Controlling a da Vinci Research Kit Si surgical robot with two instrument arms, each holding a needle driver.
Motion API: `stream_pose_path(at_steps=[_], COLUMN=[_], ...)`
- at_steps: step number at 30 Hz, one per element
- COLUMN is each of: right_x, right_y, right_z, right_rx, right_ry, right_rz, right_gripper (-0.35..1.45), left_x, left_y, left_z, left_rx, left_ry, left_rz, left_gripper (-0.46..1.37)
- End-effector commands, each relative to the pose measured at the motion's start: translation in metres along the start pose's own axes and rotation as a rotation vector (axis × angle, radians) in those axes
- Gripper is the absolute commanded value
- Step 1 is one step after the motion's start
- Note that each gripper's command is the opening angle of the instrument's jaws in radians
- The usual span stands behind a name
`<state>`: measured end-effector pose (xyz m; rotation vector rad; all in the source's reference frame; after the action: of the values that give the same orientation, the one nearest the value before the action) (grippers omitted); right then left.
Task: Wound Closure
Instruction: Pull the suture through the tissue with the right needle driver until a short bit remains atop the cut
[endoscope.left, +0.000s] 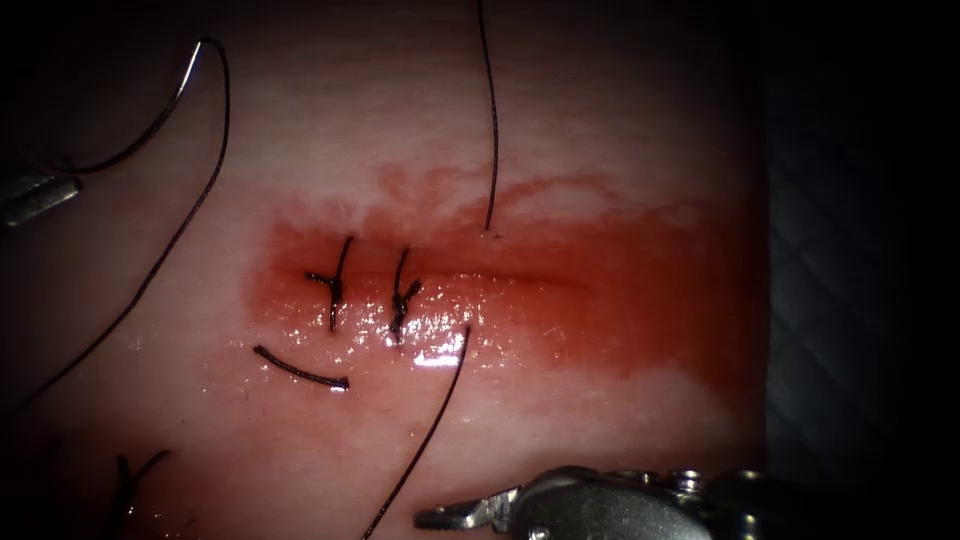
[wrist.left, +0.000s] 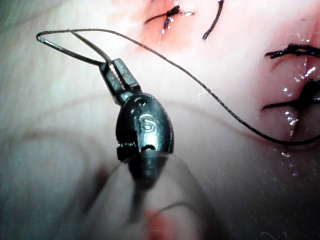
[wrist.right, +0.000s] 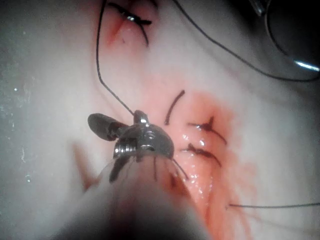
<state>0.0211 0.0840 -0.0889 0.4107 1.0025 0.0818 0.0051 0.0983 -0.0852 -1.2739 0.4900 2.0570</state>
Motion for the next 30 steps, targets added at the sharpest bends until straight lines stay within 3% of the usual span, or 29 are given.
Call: stream_pose_path(at_steps=[1, 4, 7, 11, 12, 16, 22, 30], right_x=[-0.0004, -0.0023, -0.0047, -0.0087, -0.0087, -0.0121, -0.0138, -0.0134], right_y=[0.0005, 0.0025, 0.0047, 0.0081, 0.0081, 0.0107, 0.0115, 0.0117], right_z=[-0.0007, -0.0024, -0.0024, -0.0004, -0.0004, 0.0025, 0.0054, 0.0072], right_rx=[-0.018, -0.068, -0.129, -0.184, -0.184, -0.256, -0.297, -0.303], right_ry=[0.000, 0.013, 0.022, 0.055, 0.055, 0.097, 0.097, 0.099], right_rz=[-0.001, -0.001, 0.012, 0.021, 0.021, 0.021, 0.028, 0.030], right_gripper=[1.34, 1.30, 1.31, 1.28, 1.28, 1.35, 1.34, 1.26], left_x=[0.0001, 0.0001, 0.0001, 0.0002, 0.0002, 0.0001, 0.0001, 0.0002], left_y=[0.0000, 0.0000, 0.0001, 0.0003, 0.0003, 0.0003, 0.0004, 0.0008], left_z=[-0.0001, 0.0000, 0.0000, 0.0001, 0.0001, 0.0001, 0.0001, 0.0003], left_rx=[-0.009, -0.008, -0.007, -0.005, -0.005, -0.005, -0.007, -0.010], left_ry=[0.000, 0.000, 0.000, -0.001, -0.001, -0.001, 0.001, 0.005], left_rz=[0.000, 0.000, 0.000, 0.000, 0.000, 0.000, 0.001, 0.001], left_gripper=[-0.35, -0.35, -0.35, -0.35, -0.35, -0.35, -0.35, -0.35])
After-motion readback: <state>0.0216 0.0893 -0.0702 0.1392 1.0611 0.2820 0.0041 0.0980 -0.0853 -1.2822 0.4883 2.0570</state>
